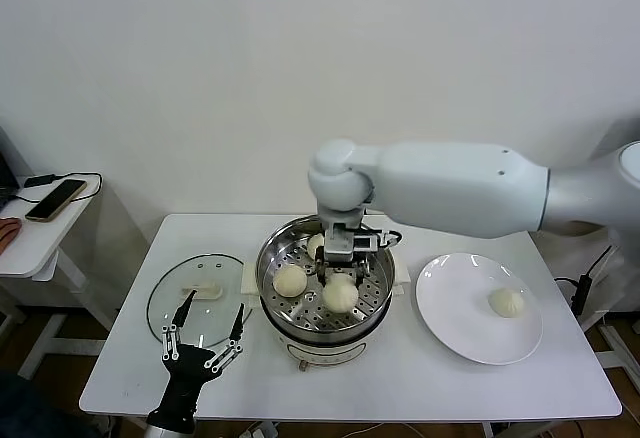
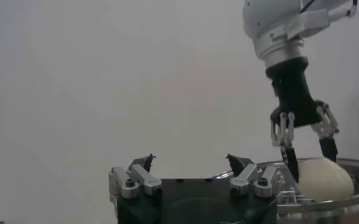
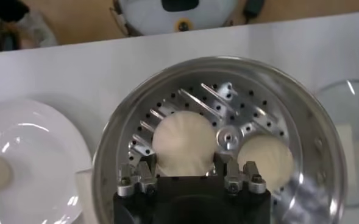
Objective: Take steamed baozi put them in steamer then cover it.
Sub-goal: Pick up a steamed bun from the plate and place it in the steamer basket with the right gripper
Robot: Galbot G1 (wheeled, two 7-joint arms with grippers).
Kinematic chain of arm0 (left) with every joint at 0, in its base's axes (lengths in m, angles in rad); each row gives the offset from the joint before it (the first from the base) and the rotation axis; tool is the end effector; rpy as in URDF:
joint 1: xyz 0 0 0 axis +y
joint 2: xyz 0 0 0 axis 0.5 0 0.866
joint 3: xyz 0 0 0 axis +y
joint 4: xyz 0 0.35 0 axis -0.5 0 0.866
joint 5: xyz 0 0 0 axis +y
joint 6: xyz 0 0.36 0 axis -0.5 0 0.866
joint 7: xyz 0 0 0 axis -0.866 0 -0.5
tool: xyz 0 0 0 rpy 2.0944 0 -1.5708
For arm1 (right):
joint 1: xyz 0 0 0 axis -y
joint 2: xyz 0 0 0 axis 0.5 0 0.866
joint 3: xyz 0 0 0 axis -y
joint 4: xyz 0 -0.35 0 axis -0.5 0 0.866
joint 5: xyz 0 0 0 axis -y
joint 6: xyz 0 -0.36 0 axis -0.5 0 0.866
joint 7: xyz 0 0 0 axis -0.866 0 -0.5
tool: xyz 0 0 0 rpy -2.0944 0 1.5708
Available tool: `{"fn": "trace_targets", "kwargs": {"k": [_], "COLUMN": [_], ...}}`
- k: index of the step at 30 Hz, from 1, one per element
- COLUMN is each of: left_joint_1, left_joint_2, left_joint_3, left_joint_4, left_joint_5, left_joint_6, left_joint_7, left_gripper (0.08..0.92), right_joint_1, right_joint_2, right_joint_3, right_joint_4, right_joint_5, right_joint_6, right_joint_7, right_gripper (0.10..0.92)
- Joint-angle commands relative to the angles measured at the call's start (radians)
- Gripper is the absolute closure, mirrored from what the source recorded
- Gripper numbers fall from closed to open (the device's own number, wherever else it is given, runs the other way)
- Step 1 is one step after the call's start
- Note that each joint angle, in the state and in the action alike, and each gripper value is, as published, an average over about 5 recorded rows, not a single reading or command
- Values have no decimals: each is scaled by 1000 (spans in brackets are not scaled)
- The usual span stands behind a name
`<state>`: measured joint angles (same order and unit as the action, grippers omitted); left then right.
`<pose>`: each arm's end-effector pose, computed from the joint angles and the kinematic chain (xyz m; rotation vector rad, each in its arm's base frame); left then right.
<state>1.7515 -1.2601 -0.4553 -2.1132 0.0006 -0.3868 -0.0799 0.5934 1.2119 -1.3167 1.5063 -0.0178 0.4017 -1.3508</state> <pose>0.1290 0.0302 -0.3232 0.2840 2.9009 0.2273 0.4766 0.1931 -0.0626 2.1908 0.0119 2.1838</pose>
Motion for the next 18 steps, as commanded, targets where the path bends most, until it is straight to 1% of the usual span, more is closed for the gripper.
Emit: {"fn": "trace_targets", "kwargs": {"k": [1,9,12,15,18], "left_joint_1": [-1,-6,-8,-10,-13], "left_joint_2": [2,4,4,4,4], "left_joint_3": [0,2,1,2,4], "left_joint_4": [3,12,14,17,17], "left_joint_5": [-2,-4,-6,-6,-6], "left_joint_6": [-2,-4,-4,-3,-1], "left_joint_7": [0,-1,-1,-1,-1], "left_gripper": [177,177,177,177,177], "right_joint_1": [-64,-81,-80,-72,-49], "right_joint_2": [52,54,44,19,-38], "right_joint_3": [-8,-1,9,44,109], "right_joint_4": [1,-8,-6,-3,3], "right_joint_5": [-56,-81,-89,-96,-91], "right_joint_6": [35,46,48,48,36], "right_joint_7": [-3,13,18,17,0], "right_gripper": [372,361,309,239,208]}}
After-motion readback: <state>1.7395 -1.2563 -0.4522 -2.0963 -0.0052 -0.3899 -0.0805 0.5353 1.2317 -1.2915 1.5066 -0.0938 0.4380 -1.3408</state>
